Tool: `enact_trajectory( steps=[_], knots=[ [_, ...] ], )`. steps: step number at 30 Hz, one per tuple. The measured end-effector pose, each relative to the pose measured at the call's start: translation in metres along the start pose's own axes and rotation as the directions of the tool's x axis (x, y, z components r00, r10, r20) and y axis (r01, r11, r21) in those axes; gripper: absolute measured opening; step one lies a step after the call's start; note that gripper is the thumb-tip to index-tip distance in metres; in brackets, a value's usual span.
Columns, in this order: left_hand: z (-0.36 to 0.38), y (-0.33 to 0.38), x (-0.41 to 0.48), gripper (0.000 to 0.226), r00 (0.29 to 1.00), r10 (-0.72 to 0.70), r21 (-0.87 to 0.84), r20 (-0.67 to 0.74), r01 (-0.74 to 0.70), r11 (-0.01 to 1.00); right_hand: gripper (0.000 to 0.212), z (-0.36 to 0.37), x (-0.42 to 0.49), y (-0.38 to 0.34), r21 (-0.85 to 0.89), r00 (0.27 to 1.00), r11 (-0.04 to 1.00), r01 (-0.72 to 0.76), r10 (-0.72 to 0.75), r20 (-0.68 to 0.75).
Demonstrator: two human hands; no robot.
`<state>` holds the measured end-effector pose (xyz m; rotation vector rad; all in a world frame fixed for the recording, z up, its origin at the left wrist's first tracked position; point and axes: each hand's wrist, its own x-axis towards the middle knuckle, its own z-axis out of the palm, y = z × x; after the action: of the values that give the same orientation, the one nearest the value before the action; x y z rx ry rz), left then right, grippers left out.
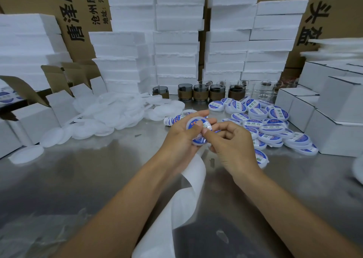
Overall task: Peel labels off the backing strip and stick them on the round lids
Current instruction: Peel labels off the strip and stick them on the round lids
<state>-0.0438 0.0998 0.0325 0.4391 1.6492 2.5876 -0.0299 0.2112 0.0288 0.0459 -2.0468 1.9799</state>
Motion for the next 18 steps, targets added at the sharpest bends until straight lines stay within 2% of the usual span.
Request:
enact_trajectory(
  steps=[5, 8, 10, 14, 18],
  knots=[
    [0.0018, -0.0016, -0.0013, 0.023, 1.0, -0.006, 0.007, -0.023, 0.007, 1.0, 0.022, 0.0014, -0.0035, 0.0, -0.186, 0.989, 0.971, 0.148, -0.145, 0.03],
    [0.0026, 0.0006, -0.0019, 0.025, 1.0, -0.009, -0.034, -0.02, 0.008, 0.999, 0.034, 0.0018, -0.005, 0.0027, -0.271, 0.985, 0.947, 0.17, -0.163, 0.05],
    [0.0028, 0.003, -0.002, 0.025, 1.0, -0.003, -0.09, -0.008, 0.002, 0.996, 0.034, 0.0008, -0.004, 0.0026, -0.223, 0.993, 0.968, 0.115, -0.107, 0.05],
    [0.0043, 0.0055, -0.0022, 0.025, 1.0, -0.011, -0.097, 0.025, 0.013, 0.995, 0.017, -0.0015, -0.0022, -0.001, -0.015, 0.99, 0.999, 0.041, -0.039, 0.133],
    [0.0027, 0.0041, -0.0023, 0.022, 0.999, -0.001, -0.076, 0.042, 0.004, 0.997, 0.022, -0.0028, -0.0013, -0.0012, 0.015, 0.987, 0.999, 0.036, -0.037, 0.157]
  ],
)
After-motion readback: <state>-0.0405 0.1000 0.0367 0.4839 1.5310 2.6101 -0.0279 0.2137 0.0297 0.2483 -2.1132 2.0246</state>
